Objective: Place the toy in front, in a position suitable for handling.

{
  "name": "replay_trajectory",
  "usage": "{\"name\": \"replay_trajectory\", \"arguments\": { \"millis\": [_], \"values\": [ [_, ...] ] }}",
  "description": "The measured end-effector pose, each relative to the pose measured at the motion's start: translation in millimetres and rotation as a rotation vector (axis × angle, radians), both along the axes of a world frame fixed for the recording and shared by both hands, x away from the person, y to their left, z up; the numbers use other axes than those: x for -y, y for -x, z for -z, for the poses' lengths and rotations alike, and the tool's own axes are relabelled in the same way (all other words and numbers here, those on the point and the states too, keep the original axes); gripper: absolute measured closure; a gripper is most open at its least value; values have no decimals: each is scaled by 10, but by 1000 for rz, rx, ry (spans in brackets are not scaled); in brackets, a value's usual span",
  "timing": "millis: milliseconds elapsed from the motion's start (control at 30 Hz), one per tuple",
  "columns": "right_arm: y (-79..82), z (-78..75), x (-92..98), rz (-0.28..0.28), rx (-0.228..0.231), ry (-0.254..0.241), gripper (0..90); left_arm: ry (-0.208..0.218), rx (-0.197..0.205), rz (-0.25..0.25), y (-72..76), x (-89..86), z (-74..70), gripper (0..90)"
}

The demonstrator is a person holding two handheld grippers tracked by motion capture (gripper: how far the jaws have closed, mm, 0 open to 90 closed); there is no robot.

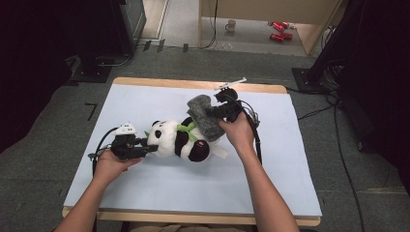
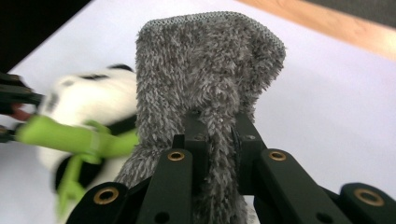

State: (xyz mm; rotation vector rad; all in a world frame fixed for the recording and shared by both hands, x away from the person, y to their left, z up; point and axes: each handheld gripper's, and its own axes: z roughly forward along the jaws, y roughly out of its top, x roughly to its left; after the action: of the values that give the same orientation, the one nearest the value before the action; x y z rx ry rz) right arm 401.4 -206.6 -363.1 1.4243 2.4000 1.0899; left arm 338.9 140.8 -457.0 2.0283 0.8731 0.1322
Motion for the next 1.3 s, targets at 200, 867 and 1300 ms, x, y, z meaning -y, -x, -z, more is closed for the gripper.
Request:
{"name": "replay_trajectory", "arguments": {
  "millis": [200,867,1300],
  "values": [
    [-12,177,137,33,-9,-39,810,5,0,-11,9,8,3,578],
    [176,491,479,54,-13,-63,810,6,1,-8,12,-2,15,576],
    [207,401,824,120,7,-92,810,20,9,-7,11,-9,33,575]
  ]
}}
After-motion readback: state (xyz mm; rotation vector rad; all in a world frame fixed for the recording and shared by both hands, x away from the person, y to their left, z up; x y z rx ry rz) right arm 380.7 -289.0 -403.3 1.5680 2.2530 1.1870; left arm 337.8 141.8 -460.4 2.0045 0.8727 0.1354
